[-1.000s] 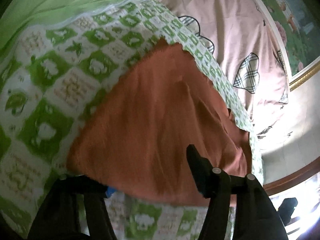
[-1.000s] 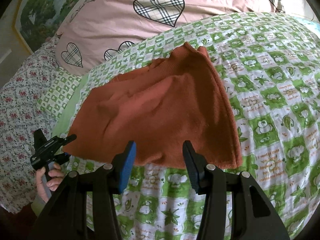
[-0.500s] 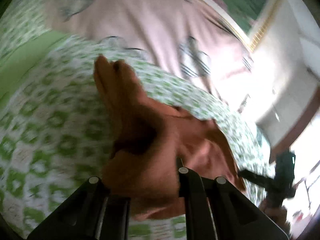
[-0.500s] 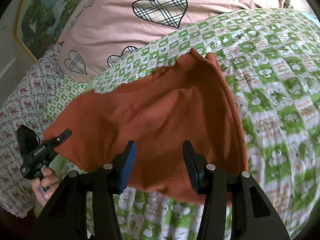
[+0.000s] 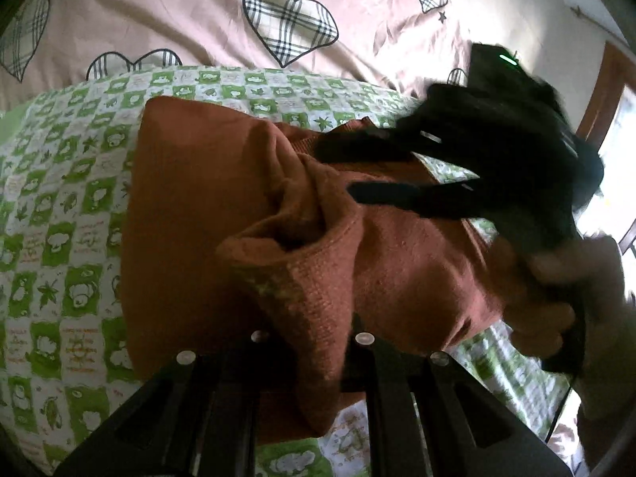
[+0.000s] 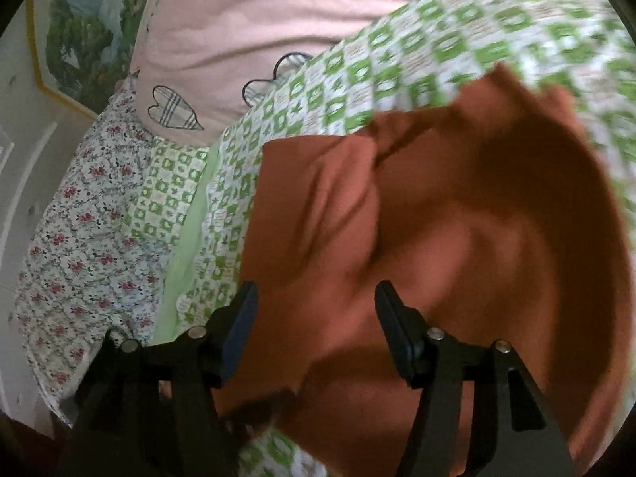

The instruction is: Fold small clothes

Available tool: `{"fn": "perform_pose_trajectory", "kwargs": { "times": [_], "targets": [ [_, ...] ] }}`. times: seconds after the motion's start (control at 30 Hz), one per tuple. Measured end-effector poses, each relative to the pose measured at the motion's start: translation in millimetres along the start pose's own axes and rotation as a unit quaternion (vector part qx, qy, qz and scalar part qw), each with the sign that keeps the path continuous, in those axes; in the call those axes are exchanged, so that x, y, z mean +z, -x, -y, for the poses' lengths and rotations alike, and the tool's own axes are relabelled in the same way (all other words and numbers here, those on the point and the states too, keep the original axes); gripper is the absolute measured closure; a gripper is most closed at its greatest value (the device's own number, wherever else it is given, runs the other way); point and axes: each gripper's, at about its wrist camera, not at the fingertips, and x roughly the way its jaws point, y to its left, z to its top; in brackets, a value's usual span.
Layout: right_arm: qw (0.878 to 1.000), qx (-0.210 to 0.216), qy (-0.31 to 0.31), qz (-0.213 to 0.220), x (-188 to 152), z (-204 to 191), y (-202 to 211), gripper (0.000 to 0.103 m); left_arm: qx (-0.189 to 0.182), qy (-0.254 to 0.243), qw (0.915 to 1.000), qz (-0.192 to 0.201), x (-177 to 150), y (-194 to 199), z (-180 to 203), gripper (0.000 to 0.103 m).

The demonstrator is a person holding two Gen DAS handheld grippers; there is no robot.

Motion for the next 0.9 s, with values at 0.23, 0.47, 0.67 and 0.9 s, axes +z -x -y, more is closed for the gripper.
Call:
{"fn": "perform_pose_trajectory", "kwargs": {
  "times": [0.23,0.47,0.67,0.9],
  "targets": [
    [0.998,-0.041,0.032,-0.031,25.6,-12.0,-43.9,0.082,0.046,-0.051,0.9976,0.004,-2.1,3.1,18.4,0.094],
    [0.997,-0.021,0.063,0.037,46.3,-13.5,23.3,0.086,-0.015,-0.056,0.9979,0.027,29.5,19.7,48.8,0.093],
    [0.994,-0.079,0.053,0.049,46.4,30.3,58.6,0.086,-0.064,-0.050,0.9966,-0.012,36.8,-28.3,85.9,0.092],
    [0.994,-0.092,0.019,0.058,39.8,72.4,73.8,0.086,-0.090,-0.054,0.9939,-0.036,27.7,-55.7,117.6,0.089]
  ]
}}
